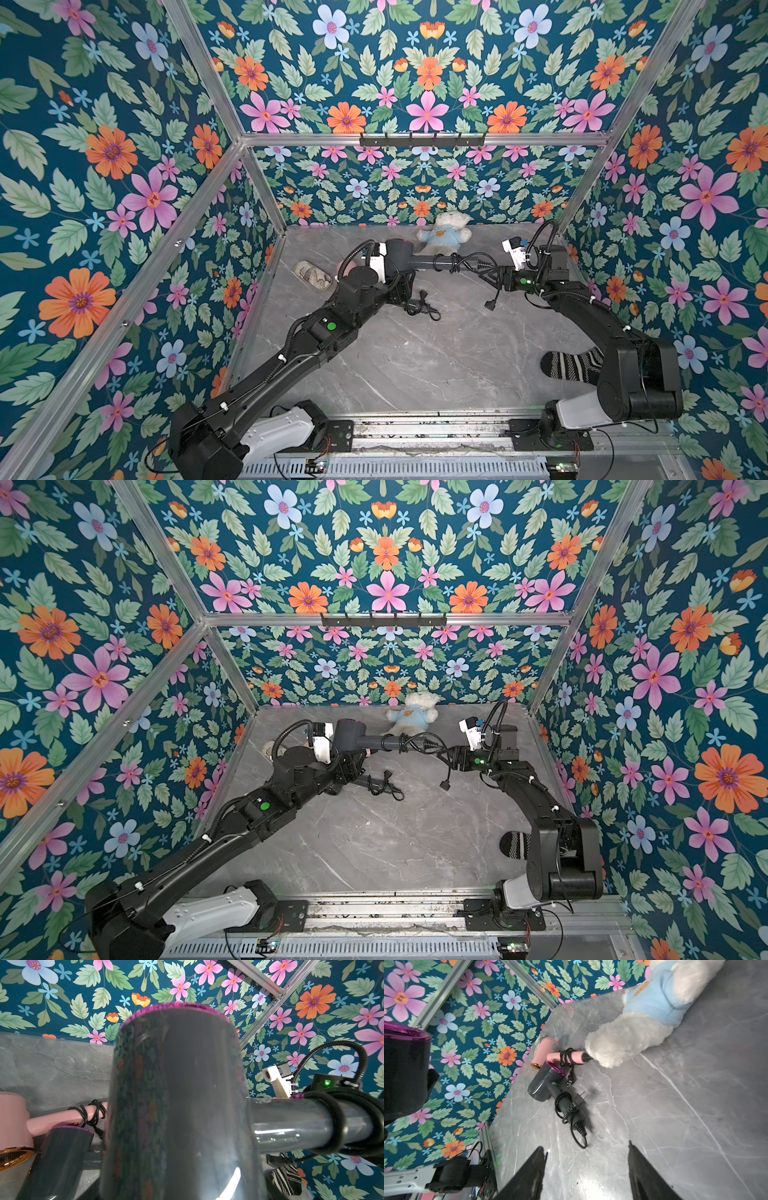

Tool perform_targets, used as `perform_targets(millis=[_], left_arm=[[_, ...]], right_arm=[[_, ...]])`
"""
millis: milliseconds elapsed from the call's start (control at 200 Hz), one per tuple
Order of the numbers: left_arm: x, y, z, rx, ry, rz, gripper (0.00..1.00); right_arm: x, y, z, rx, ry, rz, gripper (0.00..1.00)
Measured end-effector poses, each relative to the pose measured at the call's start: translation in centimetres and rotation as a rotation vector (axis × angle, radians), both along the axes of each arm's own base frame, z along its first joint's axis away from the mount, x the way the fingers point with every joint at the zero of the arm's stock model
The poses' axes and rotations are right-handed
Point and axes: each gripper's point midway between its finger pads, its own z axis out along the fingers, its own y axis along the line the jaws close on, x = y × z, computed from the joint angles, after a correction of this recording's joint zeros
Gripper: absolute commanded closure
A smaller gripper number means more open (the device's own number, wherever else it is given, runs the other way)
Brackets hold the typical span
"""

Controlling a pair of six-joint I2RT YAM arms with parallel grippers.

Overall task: Wrap the cord around the hair dryer
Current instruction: Wrap the power cord around the hair dryer.

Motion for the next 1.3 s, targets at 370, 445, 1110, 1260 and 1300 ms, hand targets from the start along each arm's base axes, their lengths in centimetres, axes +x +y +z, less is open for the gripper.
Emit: perform_targets(millis=[370,445,1110,1260,1300], left_arm=[[0.6,1.3,-0.4,-0.027,0.053,0.037,1.0],[0.9,1.8,-0.6,-0.028,0.067,0.052,1.0],[1.5,1.8,-1.0,-0.035,0.122,0.046,1.0],[1.5,1.7,-1.2,-0.036,0.131,0.041,1.0],[1.5,1.6,-1.3,-0.036,0.133,0.039,1.0]], right_arm=[[-0.8,-5.8,4.9,0.034,-0.139,-0.151,0.42],[-2.5,-4.4,5.5,0.042,-0.173,-0.091,0.42],[-7.1,3.4,6.6,-0.017,-0.291,0.139,0.48],[-6.1,3.5,6.0,-0.028,-0.279,0.13,0.52],[-5.8,3.5,5.9,-0.03,-0.279,0.127,0.53]])
